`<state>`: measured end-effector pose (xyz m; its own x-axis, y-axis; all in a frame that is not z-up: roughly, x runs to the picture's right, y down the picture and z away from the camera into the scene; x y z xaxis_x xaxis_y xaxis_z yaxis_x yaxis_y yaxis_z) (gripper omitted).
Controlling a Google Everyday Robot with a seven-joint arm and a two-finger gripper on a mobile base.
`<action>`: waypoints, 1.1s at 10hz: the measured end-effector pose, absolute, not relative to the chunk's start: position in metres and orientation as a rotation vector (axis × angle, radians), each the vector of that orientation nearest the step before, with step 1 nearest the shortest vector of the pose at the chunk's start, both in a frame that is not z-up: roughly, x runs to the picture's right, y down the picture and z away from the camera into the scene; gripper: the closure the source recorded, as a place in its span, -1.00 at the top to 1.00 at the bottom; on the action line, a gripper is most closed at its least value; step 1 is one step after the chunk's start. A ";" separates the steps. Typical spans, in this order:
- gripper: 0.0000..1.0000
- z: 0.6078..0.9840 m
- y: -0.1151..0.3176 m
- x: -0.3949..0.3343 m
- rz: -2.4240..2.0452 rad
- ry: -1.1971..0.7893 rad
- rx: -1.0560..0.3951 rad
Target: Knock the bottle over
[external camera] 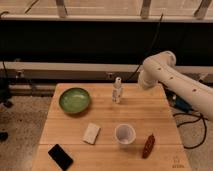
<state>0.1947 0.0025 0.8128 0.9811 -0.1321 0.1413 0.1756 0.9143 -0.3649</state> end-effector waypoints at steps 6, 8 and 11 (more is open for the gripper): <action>-1.00 0.832 -0.012 0.153 -0.213 -0.150 -0.359; -1.00 0.837 -0.015 0.140 -0.234 -0.157 -0.349; -1.00 0.848 -0.025 0.115 -0.272 -0.178 -0.330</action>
